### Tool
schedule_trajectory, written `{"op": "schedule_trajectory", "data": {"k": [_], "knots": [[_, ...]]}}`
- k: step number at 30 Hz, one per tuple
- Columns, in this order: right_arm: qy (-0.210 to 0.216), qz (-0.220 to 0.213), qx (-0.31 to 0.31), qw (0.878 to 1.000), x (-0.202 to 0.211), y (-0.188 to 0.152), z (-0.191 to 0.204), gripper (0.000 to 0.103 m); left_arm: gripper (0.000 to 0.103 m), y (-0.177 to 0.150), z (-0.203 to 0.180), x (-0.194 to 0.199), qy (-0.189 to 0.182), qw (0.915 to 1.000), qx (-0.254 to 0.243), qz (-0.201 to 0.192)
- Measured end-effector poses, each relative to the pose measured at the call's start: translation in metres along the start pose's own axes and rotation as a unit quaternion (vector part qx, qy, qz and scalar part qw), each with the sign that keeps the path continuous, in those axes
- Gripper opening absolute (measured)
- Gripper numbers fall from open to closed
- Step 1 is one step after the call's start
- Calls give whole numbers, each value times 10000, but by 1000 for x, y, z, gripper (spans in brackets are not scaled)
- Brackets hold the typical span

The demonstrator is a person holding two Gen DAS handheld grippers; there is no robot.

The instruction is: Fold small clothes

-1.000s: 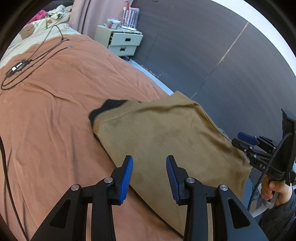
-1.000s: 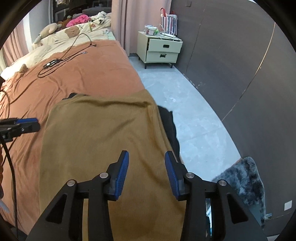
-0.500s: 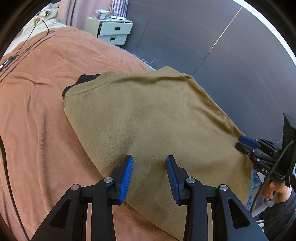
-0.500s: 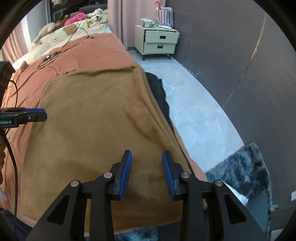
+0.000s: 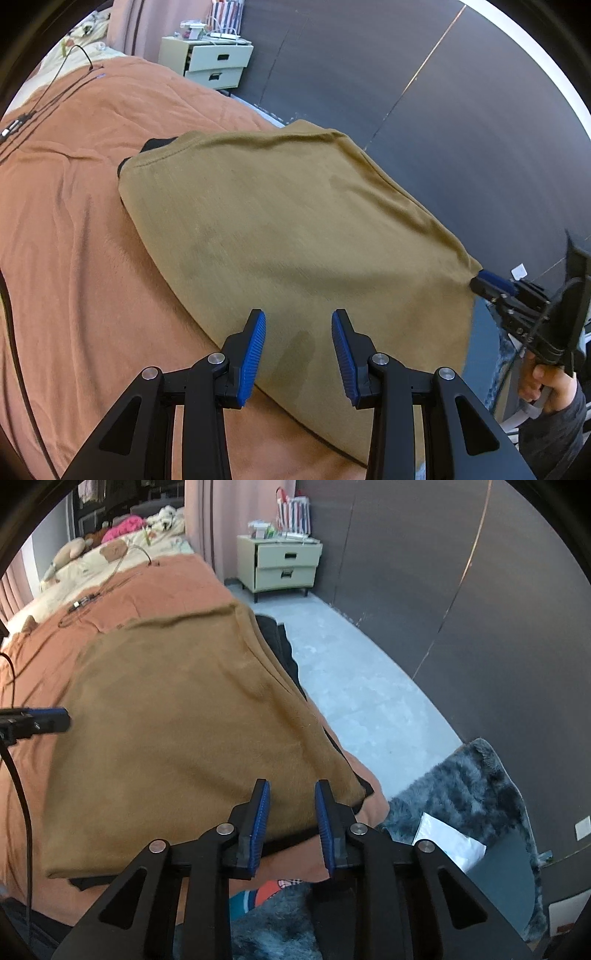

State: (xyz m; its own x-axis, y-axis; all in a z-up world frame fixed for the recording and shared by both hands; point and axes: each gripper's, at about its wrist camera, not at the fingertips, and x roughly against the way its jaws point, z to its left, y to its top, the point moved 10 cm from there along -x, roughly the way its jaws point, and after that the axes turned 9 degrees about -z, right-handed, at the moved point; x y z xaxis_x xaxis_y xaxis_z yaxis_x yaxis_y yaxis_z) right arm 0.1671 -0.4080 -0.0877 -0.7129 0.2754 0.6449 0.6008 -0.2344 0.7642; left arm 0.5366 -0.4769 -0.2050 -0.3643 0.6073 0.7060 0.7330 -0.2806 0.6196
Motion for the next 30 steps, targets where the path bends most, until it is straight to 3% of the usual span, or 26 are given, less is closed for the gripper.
{"op": "schedule_trajectory", "data": {"k": [5,9,11,13,15,17,25,30], "knots": [[-79,-358,-59,9993,41,3,9,24,39,4,-13,32,85,9998,-83,-154],[-134,-565,-71,9983,70,1,15,27,49,7,-19,63,183,9994,-164,-252],[-176,-676,-36,9975,85,0,20,42,60,10,-22,76,235,9990,-201,-335],[-231,-815,-22,9964,96,-3,21,65,72,11,-24,88,312,9983,-239,-431],[-294,-954,10,9950,110,-5,24,71,89,13,-25,104,411,9970,-305,-584],[-280,-1048,0,9941,121,-12,29,75,97,14,-26,122,498,9952,-391,-741],[-236,-1410,-26,9897,156,-30,42,85,99,1,-26,180,651,9917,-418,-1026],[87,-1445,-163,9893,168,-43,51,86,99,-17,-23,220,791,9881,-473,-1230]]}}
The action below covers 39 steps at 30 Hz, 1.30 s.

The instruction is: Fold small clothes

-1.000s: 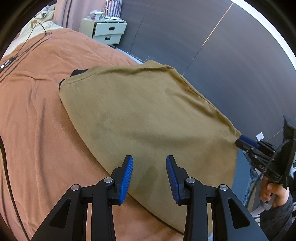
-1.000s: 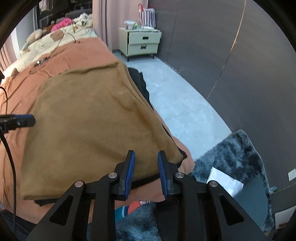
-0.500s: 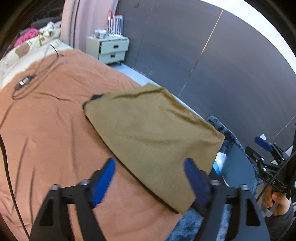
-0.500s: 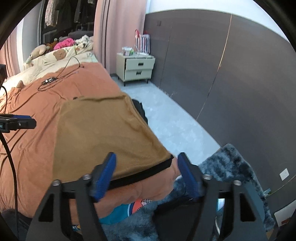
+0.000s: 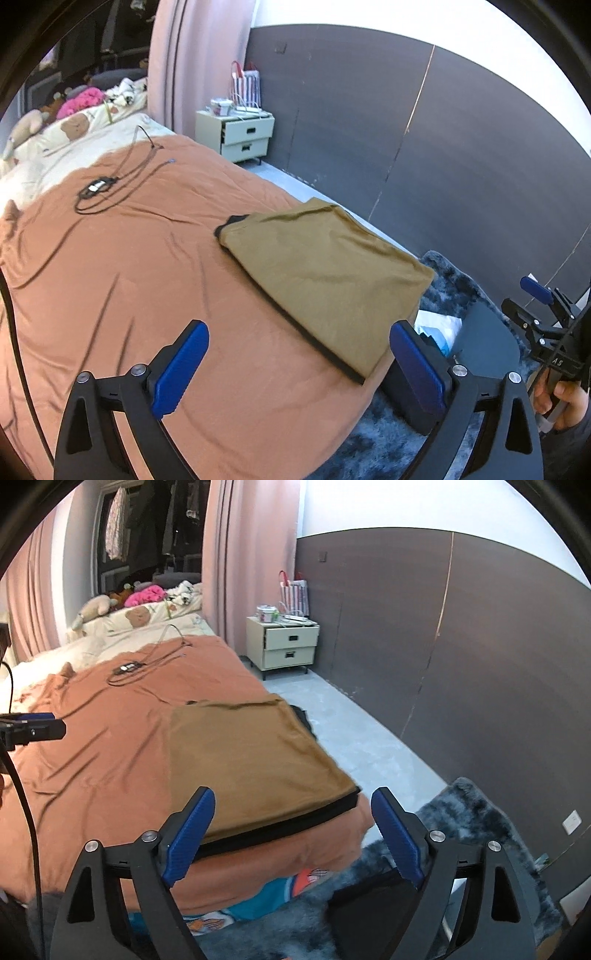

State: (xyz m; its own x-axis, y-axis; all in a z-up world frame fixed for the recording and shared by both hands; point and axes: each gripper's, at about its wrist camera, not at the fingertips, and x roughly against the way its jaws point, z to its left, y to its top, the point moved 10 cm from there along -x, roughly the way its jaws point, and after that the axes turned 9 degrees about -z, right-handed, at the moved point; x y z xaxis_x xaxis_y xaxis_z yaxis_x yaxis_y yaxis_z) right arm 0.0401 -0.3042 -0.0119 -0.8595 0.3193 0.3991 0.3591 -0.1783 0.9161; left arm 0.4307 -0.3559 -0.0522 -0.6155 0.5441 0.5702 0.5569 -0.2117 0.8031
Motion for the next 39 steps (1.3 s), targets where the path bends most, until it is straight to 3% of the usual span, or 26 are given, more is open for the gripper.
{"op": "schedule_trajectory", "data": {"k": [12,19,27,39], "knots": [[516,-227,-299,9980,59,-8,-2,103,102,-17,18,109,396,9978,102,-519],[741,-443,-302,9958,97,-10,-7,103,102,-35,29,162,606,9943,287,-823],[1012,-711,142,9922,136,-16,5,103,102,-66,45,228,841,9875,550,-1212],[1549,-916,348,9831,162,-38,23,103,102,-112,67,326,1390,9715,716,-1779]]}}
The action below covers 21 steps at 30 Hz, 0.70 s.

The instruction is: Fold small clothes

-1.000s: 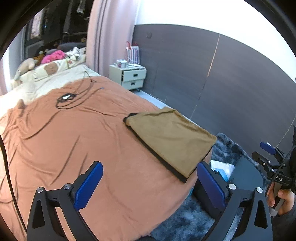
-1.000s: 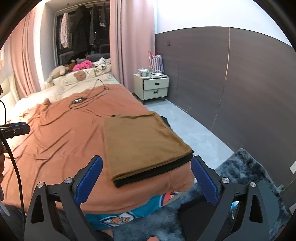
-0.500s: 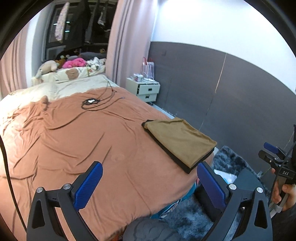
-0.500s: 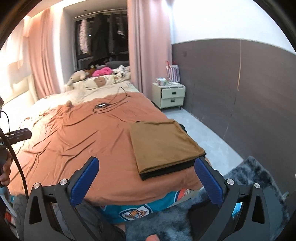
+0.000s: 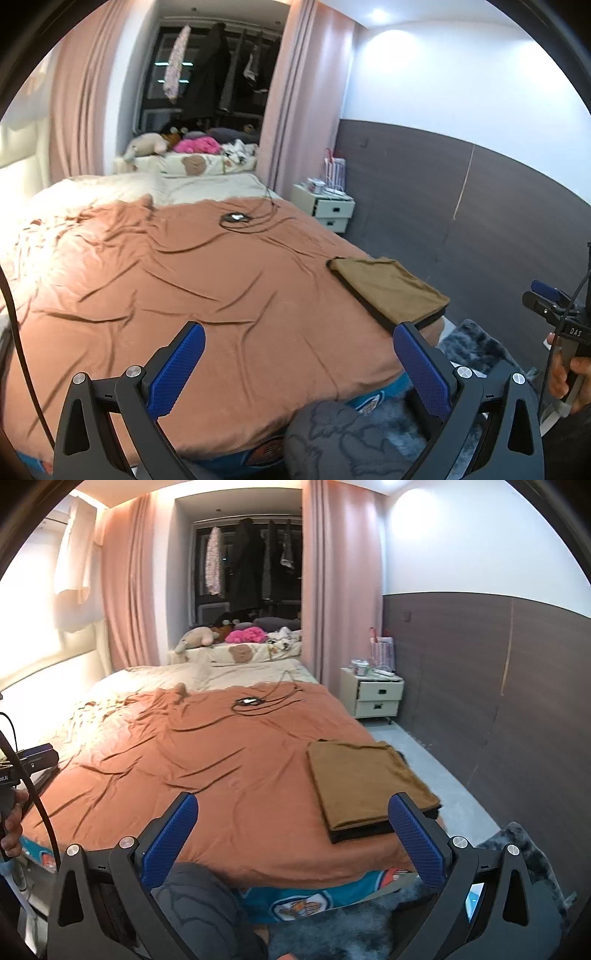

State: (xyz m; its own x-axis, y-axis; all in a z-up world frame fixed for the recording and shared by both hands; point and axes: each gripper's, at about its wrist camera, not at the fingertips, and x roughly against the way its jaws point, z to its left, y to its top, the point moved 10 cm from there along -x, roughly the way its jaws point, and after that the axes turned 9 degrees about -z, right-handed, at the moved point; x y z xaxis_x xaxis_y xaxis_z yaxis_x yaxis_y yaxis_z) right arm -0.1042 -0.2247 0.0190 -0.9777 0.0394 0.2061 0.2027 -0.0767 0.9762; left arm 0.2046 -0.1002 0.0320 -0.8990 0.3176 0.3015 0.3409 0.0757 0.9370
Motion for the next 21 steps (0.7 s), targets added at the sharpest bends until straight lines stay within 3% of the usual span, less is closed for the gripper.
{"op": "schedule_trajectory", "data": {"k": [9,13,21], "knots": [[246,-53,-78,9997,19,-11,-9,103,102,-10,20,49,240,9992,86,-316],[44,-118,-84,9999,28,-19,-10,103,102,-20,25,63,294,9991,133,-274],[198,36,-314,9993,32,-39,6,103,102,-40,39,90,696,9971,17,-308]]}}
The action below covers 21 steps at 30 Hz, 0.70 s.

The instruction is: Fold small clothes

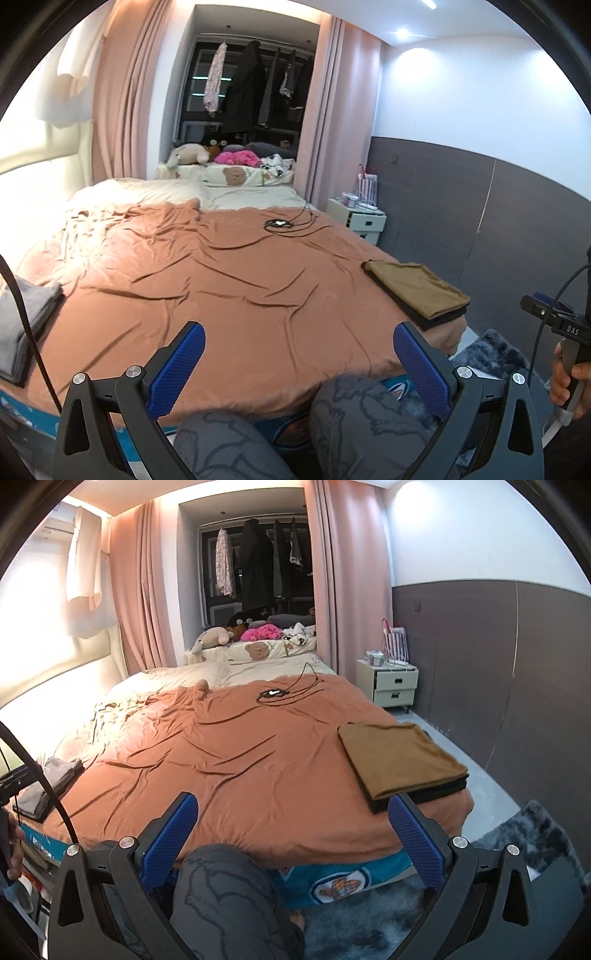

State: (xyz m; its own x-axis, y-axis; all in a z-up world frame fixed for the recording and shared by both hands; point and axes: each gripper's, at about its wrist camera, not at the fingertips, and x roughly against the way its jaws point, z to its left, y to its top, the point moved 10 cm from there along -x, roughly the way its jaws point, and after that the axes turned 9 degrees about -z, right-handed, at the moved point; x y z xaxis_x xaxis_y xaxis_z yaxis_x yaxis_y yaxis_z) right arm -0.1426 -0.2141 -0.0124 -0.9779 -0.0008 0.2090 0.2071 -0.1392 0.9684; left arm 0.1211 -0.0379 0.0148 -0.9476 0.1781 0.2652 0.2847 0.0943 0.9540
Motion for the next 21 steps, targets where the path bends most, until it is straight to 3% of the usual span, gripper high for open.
{"op": "schedule_trajectory", "data": {"k": [15,21], "knots": [[-32,322,-268,9991,-12,-18,16,103,102,-42,-3,21,331,9986,-326,253],[-118,392,-139,9991,-22,-26,22,103,102,-54,8,13,449,9985,-145,274]]}}
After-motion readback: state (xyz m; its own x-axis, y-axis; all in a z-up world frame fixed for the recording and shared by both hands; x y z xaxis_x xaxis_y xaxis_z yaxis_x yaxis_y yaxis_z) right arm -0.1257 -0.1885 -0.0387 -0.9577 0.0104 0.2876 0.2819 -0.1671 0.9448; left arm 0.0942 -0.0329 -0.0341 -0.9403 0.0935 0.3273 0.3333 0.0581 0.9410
